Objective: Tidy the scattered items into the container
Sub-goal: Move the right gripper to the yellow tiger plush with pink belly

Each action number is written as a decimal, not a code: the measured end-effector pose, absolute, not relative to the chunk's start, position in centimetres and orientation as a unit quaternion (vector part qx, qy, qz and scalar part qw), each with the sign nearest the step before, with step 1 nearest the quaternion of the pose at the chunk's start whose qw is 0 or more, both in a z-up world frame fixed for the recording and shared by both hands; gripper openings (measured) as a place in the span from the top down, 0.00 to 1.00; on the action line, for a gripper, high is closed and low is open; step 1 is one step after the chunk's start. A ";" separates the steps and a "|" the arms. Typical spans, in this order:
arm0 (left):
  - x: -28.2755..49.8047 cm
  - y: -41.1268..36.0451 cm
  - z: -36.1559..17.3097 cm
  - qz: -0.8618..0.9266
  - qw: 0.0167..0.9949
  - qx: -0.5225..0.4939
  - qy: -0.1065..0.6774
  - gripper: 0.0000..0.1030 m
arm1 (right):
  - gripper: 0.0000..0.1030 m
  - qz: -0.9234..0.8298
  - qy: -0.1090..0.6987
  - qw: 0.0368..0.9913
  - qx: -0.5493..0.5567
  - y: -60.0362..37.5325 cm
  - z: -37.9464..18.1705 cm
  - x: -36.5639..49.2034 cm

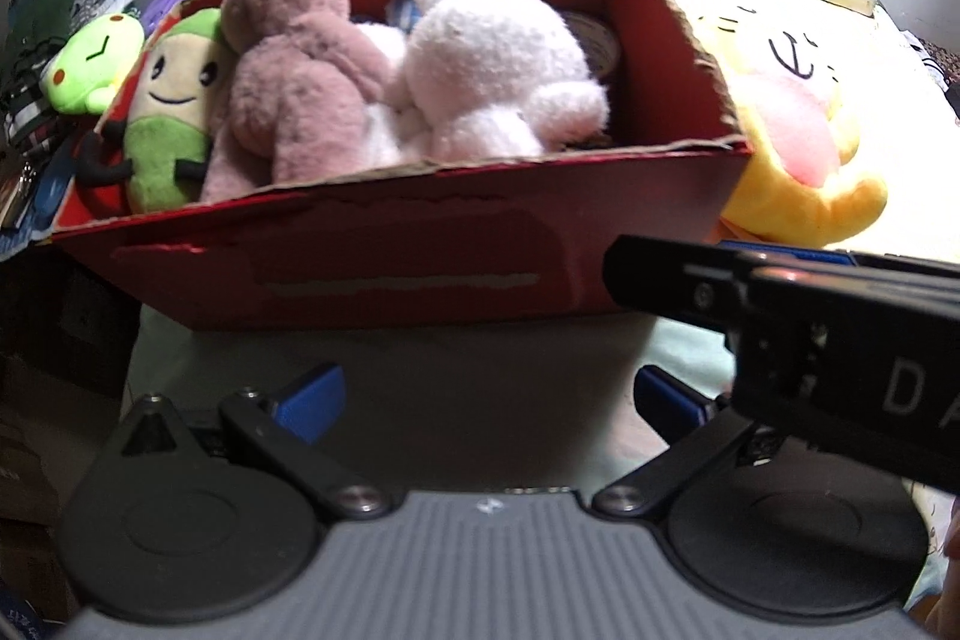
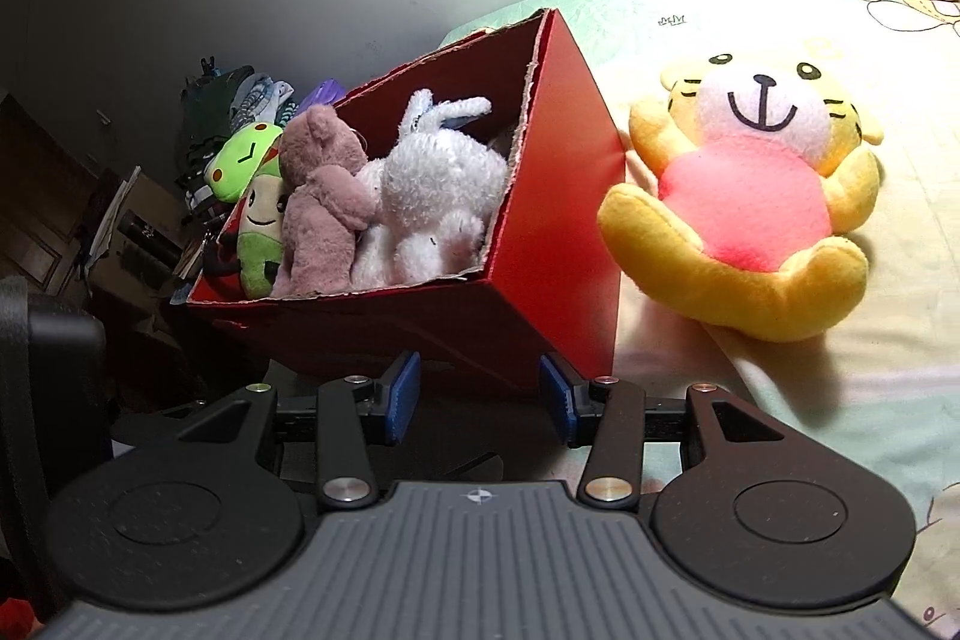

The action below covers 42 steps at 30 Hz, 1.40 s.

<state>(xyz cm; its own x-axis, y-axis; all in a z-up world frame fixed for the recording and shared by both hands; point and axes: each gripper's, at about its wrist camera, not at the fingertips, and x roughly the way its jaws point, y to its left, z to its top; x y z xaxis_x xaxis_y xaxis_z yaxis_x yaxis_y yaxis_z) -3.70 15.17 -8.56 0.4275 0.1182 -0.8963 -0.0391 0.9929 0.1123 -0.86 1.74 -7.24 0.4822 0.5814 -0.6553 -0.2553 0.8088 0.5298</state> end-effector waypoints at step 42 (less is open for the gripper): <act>-0.6 2.2 -12.3 -0.091 0.822 0.083 0.556 0.01 | 0.51 0.172 0.467 0.826 0.264 -11.4 -11.6 3.4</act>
